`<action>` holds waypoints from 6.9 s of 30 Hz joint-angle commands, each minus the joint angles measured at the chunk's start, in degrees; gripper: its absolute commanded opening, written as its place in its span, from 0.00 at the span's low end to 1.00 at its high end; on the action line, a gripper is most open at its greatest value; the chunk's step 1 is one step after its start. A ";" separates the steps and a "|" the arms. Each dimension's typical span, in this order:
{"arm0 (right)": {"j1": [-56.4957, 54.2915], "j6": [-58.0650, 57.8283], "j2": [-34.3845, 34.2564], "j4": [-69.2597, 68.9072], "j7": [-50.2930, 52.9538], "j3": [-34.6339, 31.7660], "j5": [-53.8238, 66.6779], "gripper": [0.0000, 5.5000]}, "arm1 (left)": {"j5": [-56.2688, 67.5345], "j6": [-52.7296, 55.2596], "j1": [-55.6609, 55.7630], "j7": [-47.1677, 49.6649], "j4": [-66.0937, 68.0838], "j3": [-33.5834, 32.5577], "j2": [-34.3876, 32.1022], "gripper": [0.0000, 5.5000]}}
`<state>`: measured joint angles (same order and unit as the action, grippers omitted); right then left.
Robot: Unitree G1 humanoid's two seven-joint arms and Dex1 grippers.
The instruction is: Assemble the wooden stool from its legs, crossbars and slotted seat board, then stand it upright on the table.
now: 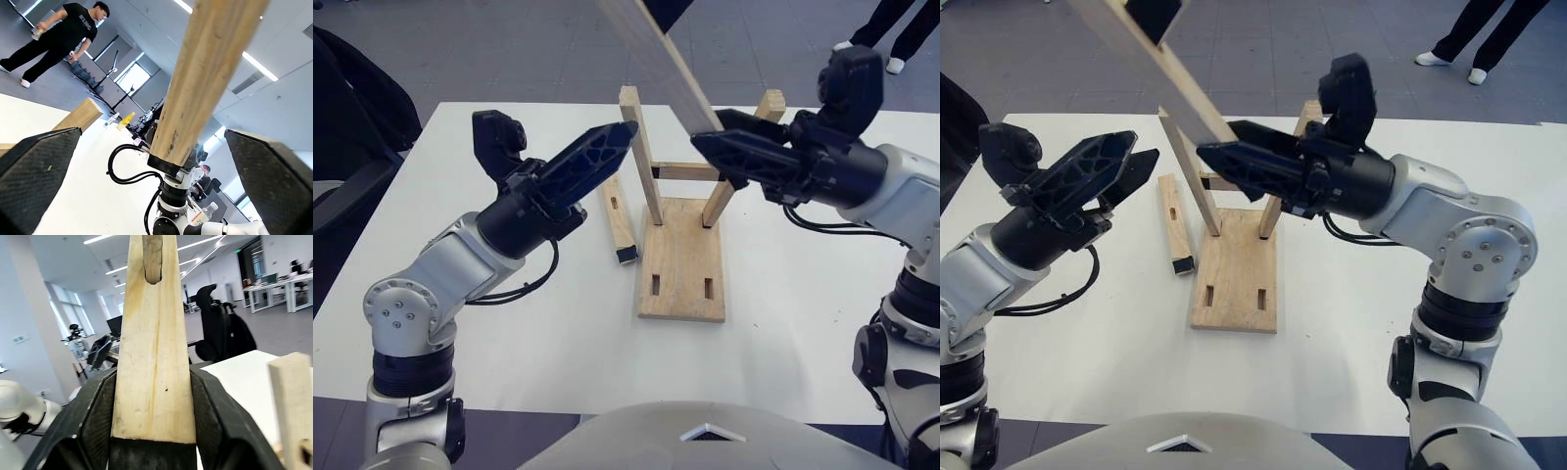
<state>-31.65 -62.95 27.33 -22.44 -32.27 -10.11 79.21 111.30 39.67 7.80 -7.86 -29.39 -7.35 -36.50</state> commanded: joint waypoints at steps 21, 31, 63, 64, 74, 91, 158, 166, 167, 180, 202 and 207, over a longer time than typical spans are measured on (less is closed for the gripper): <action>4.63 -0.75 3.55 -3.78 -2.17 6.96 8.23 0.37 | 1.50 5.56 -0.28 -9.97 -2.00 -1.59 -1.26 0.74; 4.99 -0.38 4.14 -4.11 -2.70 7.68 7.49 0.37 | 1.62 6.54 -1.03 -11.62 -1.50 -1.74 -1.58 0.46; 17.33 9.38 22.00 -2.84 -17.67 9.31 -22.21 0.66 | -38.22 2.03 -6.53 -25.79 0.38 -2.82 -8.55 0.38; 18.37 12.38 22.18 -3.25 -16.57 12.33 -27.94 0.66 | -43.74 -0.26 -6.85 -28.13 0.20 -0.58 -8.42 0.38; 21.01 30.89 19.57 0.62 -11.65 32.74 -64.71 0.66 | -68.36 -14.58 -3.26 -46.64 7.45 12.17 -4.14 0.38; 17.50 65.24 25.88 7.06 -18.26 43.73 -99.37 0.66 | -77.93 -18.50 -1.65 -53.73 9.77 15.77 -1.66 0.38; 30.96 67.98 22.00 4.12 -18.33 33.61 -102.48 0.66 | -93.38 -27.30 -6.74 -39.64 3.99 21.48 2.45 0.58; 30.26 67.64 21.51 4.24 -18.16 33.56 -102.70 0.66 | -91.23 -27.54 -9.65 -45.57 2.76 21.10 -0.93 0.84; 30.25 67.63 21.51 4.29 -18.14 33.51 -102.72 0.66 | -90.95 -27.48 -9.72 -46.12 2.84 20.86 -1.28 0.87; 29.71 67.45 21.25 5.13 -18.00 33.51 -103.11 0.66 | -92.45 -31.64 -8.46 -48.94 8.31 18.33 -2.20 1.00; 38.43 69.71 20.39 12.50 -10.32 15.11 -88.55 0.66 | -105.27 -31.78 -18.58 -33.51 11.04 20.99 3.82 0.77; 40.57 72.91 19.11 14.03 -12.45 19.45 -88.47 0.66 | -108.56 -30.02 -18.50 -29.70 12.83 19.88 4.38 0.74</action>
<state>8.05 9.03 47.14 -7.69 -43.80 7.94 -9.30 3.51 8.62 -11.02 -39.11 -16.92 13.81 -32.51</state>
